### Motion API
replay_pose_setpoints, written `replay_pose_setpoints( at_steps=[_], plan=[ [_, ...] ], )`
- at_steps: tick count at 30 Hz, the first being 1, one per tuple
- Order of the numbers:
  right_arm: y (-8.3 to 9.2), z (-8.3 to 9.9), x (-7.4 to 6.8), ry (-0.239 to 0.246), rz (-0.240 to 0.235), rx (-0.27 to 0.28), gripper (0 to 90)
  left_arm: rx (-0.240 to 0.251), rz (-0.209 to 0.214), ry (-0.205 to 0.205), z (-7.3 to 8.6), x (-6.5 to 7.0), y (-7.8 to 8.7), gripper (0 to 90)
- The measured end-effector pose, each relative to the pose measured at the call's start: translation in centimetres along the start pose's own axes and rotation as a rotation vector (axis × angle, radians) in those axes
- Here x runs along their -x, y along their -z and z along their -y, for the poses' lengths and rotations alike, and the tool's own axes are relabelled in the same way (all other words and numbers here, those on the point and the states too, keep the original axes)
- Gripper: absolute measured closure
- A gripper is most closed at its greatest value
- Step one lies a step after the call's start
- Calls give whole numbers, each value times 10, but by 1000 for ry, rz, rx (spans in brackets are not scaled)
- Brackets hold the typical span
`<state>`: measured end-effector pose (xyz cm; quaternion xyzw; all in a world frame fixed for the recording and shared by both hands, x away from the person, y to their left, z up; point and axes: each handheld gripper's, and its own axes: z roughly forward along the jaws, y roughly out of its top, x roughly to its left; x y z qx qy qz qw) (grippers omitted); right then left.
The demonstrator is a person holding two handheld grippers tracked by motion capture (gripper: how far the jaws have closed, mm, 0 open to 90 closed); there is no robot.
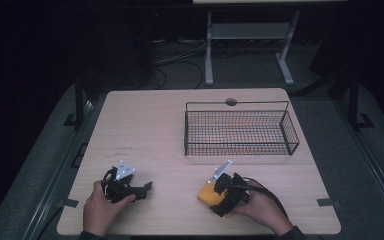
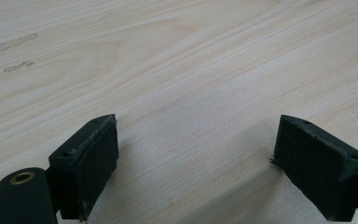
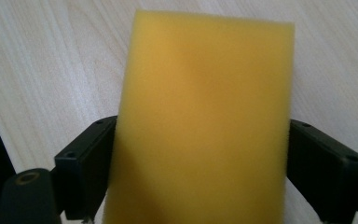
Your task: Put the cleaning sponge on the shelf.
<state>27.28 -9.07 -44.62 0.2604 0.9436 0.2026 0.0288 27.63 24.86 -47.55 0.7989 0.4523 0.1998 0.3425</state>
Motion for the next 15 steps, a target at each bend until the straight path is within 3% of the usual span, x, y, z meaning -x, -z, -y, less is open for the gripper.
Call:
replay_pose_setpoints(
  at_steps=[15],
  plan=[
    [2,1,0,10,-5,-1,212,0,0,0,0,0,0,129]
  ],
)
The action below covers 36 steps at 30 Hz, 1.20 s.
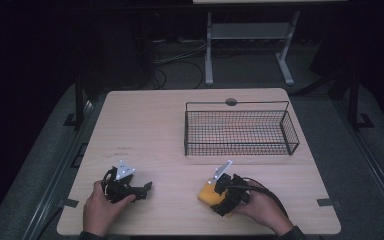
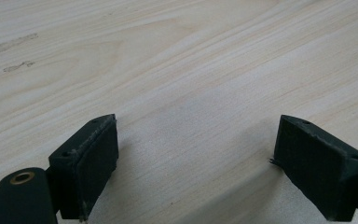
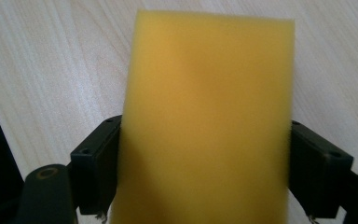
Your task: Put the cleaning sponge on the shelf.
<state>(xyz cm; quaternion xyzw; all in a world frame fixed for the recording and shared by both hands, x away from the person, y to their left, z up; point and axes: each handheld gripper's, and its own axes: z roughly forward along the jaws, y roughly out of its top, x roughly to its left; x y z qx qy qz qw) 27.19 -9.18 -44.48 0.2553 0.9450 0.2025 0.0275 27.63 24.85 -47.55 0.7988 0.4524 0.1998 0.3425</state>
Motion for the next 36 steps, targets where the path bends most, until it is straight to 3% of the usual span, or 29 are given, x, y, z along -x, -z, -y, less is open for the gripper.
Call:
replay_pose_setpoints(
  at_steps=[36],
  plan=[
    [22,5,10,-16,5,23,216,0,0,0,0,0,0,129]
  ],
)
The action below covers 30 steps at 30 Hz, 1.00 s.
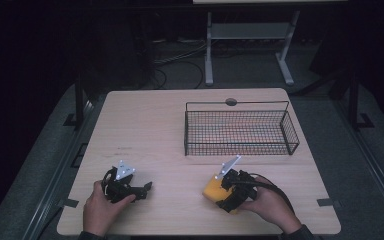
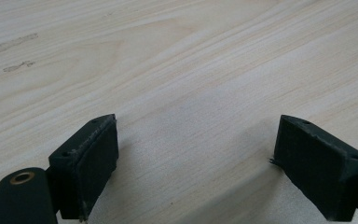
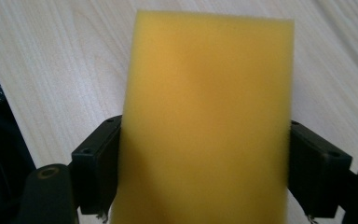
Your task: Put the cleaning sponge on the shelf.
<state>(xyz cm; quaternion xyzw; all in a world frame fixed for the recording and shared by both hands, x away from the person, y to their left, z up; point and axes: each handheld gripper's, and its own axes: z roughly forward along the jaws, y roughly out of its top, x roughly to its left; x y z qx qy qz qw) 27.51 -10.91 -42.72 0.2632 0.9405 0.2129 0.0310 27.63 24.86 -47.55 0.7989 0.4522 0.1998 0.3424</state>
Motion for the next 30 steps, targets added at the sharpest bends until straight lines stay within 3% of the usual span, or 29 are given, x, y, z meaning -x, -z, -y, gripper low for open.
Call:
replay_pose_setpoints(
  at_steps=[30],
  plan=[
    [32,17,27,-94,54,27,216,0,0,0,0,0,0,129]
  ],
)
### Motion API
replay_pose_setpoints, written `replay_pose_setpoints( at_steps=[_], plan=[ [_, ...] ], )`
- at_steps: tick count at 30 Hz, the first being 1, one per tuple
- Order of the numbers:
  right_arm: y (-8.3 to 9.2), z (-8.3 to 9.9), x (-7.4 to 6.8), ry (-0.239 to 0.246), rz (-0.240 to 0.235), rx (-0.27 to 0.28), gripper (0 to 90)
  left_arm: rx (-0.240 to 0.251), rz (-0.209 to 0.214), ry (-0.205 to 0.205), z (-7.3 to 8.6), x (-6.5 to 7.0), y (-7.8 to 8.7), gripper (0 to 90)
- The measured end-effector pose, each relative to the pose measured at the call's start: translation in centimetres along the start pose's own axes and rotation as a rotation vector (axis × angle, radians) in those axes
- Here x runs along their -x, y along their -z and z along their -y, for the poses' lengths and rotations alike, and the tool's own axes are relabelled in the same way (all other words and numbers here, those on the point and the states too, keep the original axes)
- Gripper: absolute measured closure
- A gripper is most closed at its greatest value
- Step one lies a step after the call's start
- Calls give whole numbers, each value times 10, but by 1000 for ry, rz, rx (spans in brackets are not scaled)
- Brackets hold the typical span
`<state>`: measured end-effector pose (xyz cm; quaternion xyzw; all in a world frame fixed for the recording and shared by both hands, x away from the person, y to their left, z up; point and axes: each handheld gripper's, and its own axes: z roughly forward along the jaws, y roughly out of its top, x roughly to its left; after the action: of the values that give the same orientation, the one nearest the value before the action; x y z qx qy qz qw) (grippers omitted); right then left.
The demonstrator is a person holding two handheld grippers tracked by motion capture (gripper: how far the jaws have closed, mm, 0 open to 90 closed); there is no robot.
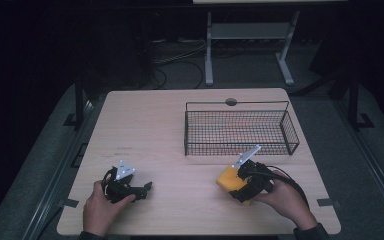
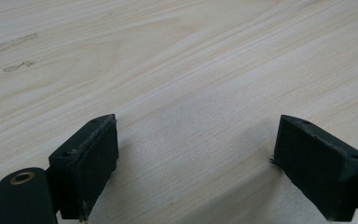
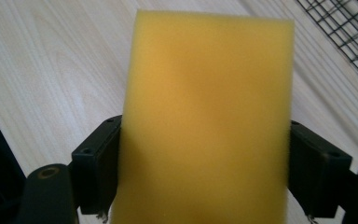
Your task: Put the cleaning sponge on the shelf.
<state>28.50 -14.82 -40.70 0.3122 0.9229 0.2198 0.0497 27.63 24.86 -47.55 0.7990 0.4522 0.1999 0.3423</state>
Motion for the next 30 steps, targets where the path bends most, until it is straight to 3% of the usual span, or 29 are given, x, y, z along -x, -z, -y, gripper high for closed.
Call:
replay_pose_setpoints(
  at_steps=[30],
  plan=[
    [33,14,36,-89,67,48,216,1,0,4,0,0,0,129]
  ],
)
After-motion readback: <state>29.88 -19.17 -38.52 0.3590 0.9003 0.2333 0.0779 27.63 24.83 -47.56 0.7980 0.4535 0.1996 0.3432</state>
